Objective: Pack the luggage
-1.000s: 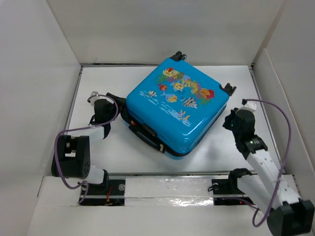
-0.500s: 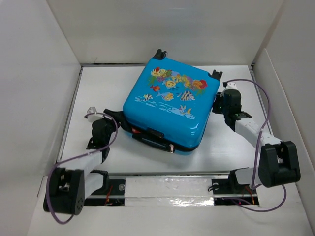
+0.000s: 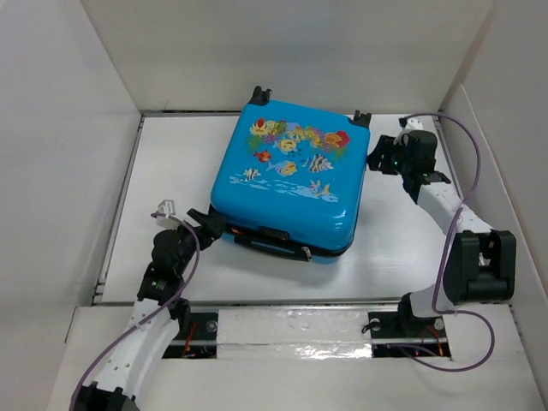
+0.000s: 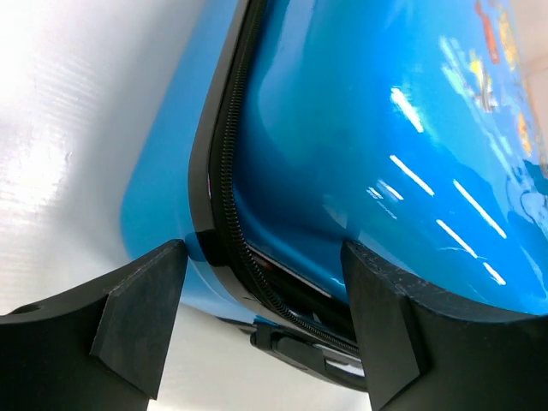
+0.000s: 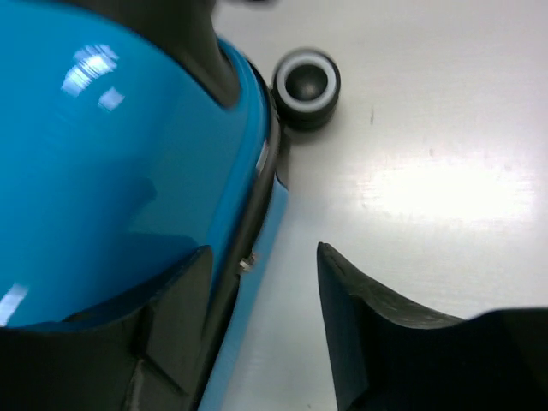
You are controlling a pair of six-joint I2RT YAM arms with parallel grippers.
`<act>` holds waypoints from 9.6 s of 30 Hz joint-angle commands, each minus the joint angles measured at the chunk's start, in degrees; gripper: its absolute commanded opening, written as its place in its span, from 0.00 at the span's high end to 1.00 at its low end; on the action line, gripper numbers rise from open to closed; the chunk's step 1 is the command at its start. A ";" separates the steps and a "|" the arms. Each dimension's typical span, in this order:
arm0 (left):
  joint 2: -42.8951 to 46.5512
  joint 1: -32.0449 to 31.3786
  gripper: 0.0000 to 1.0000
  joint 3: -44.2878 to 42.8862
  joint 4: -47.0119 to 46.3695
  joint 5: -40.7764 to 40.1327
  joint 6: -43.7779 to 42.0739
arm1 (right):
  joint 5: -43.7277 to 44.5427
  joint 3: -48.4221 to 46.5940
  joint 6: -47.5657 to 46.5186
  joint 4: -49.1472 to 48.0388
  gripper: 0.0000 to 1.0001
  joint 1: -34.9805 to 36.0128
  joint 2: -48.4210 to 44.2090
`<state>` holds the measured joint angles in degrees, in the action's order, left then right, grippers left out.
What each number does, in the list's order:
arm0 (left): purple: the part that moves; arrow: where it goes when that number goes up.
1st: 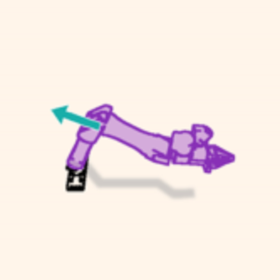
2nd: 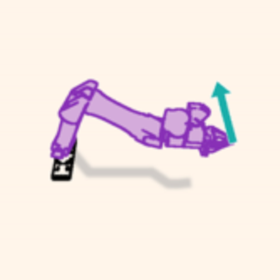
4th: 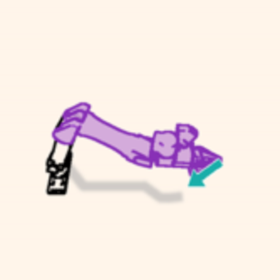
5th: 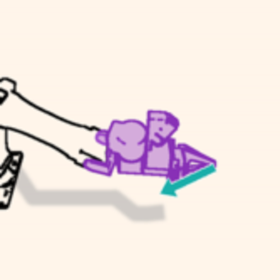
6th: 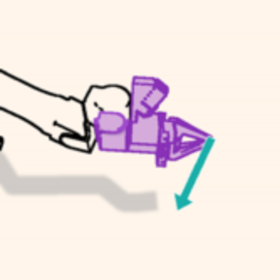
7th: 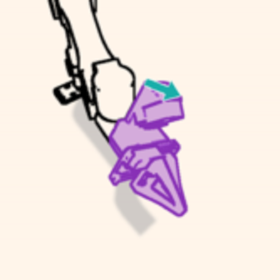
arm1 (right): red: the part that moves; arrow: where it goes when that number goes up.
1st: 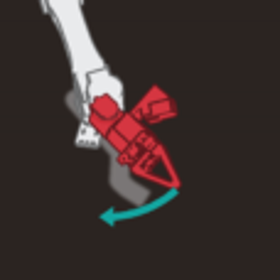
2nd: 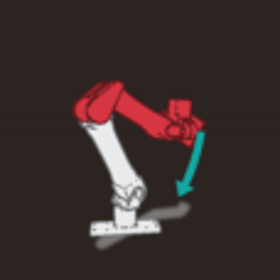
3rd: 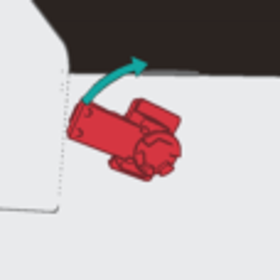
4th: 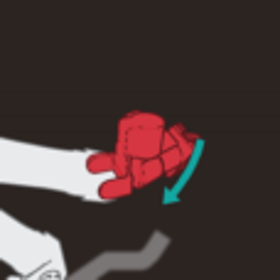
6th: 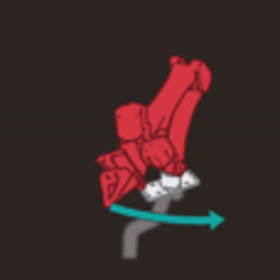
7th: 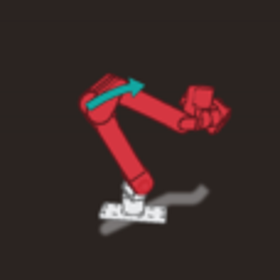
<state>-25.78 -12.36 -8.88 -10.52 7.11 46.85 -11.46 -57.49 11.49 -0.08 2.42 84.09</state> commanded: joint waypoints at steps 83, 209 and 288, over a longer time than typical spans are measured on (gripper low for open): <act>-75.00 11.22 0.08 -79.77 6.36 1.62 -6.06 | -7.17 1.05 0.81 -1.67 0.00 0.49 -2.78; -78.63 11.92 1.00 -76.46 4.19 14.60 -3.17 | 6.27 10.39 -1.03 6.23 0.79 29.74 -37.33; -17.54 -1.68 1.00 -5.25 -8.91 11.64 -2.02 | 27.66 30.87 2.76 -5.46 1.00 28.99 -42.27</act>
<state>-41.89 -9.72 -10.15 -15.33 21.50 48.29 25.32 -21.98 21.10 7.18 37.58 40.60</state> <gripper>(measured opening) 0.003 0.018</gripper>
